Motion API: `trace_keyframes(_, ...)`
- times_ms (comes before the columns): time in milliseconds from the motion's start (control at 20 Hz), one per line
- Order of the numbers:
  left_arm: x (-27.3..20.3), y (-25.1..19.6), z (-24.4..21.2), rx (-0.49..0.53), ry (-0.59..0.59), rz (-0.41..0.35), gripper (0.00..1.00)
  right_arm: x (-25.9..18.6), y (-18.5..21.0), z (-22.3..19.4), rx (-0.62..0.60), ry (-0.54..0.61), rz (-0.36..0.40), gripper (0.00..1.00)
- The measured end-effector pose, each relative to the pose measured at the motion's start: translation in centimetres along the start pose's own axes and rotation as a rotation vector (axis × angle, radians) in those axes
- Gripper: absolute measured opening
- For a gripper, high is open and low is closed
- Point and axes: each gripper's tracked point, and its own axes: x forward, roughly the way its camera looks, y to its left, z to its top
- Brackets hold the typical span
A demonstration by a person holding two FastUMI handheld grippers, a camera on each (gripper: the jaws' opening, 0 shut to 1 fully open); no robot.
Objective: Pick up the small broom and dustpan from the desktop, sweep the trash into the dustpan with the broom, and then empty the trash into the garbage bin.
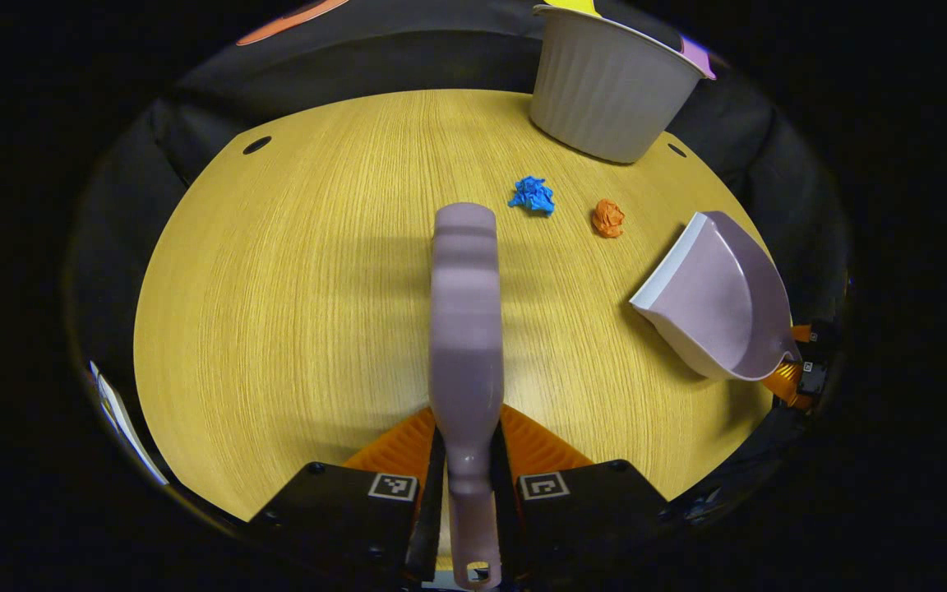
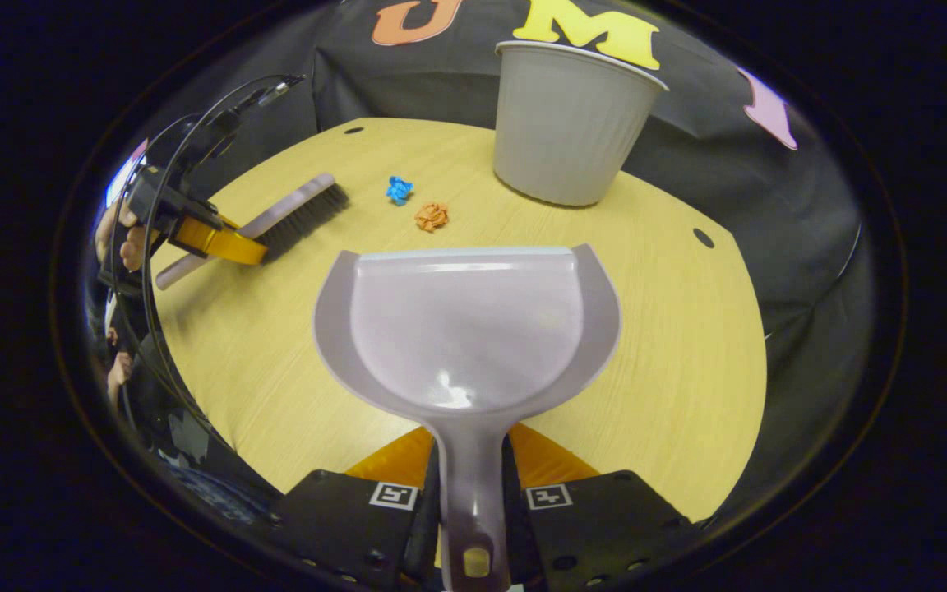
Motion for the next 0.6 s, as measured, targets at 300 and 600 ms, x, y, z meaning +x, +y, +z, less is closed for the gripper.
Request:
trace_keyframes(300,-0.9,0.6,8.0,0.049,0.007,0.011,0.31,1.0,-0.5,1.0,-0.015,0.056,0.019,0.35)
trace_keyframes(600,-2.3,-0.2,17.9,0.136,0.009,-0.005,0.31,0.8,-0.5,2.3,-0.032,0.118,0.057,0.33)
